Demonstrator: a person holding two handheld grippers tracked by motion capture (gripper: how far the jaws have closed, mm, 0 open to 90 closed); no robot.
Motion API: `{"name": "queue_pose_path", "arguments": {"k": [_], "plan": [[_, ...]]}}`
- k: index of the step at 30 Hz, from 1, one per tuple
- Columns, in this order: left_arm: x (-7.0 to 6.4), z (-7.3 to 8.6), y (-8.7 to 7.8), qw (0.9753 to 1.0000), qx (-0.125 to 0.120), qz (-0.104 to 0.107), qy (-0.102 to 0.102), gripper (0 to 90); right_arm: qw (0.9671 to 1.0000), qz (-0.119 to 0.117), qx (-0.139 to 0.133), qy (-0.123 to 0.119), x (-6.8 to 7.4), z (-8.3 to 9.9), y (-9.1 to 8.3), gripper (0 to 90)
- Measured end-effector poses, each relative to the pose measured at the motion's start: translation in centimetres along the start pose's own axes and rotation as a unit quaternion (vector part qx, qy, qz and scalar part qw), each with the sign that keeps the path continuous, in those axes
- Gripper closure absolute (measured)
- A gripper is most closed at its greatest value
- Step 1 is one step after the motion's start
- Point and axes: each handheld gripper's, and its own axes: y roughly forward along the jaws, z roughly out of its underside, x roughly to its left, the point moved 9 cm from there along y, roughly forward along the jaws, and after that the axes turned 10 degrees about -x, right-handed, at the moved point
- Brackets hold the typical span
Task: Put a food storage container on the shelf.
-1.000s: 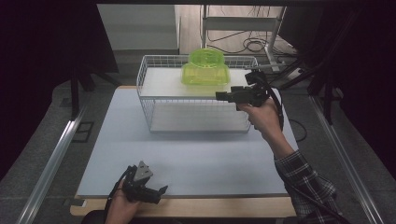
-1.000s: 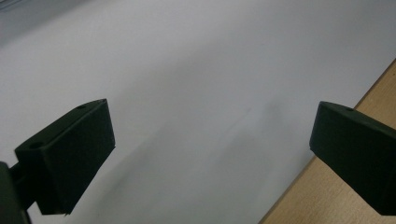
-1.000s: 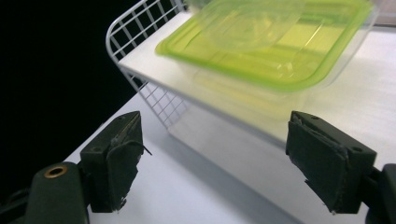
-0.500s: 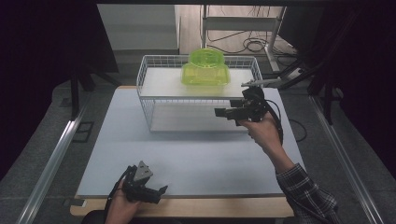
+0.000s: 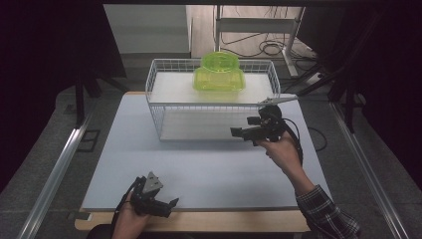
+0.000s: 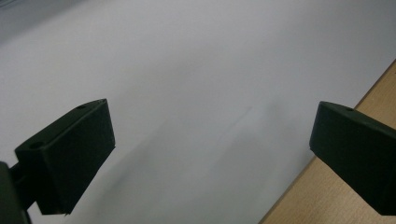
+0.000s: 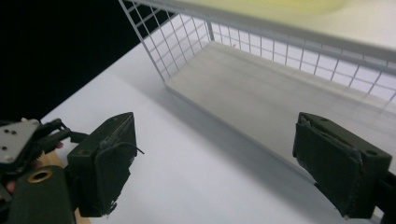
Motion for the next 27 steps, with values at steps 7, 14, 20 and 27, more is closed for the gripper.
{"name": "queue_pose_path", "arguments": {"k": [7, 14, 20, 27], "plan": [[0.0, 0.0, 0.0, 1.0, 0.001, 0.0, -0.001, 0.0, 0.9996, 0.02, 0.013, -0.018, -0.9, 2.1, 0.1, 10.6], [0.0, 0.0, 0.0, 1.0, -0.002, 0.0, -0.003, 0.0, 0.9992, 0.029, 0.016, -0.023, -1.5, 3.8, 0.0, 8.0], [0.0, 0.0, 0.0, 1.0, -0.002, 0.0, -0.003, 0.0, 0.9982, 0.04, 0.022, -0.039, -1.8, 5.3, -0.2, 5.4], [0.0, 0.0, -0.1, 1.0, -0.002, -0.001, -0.003, 0.0, 0.9969, 0.056, 0.03, -0.046, -2.3, 7.5, -0.2, 3.3]]}}
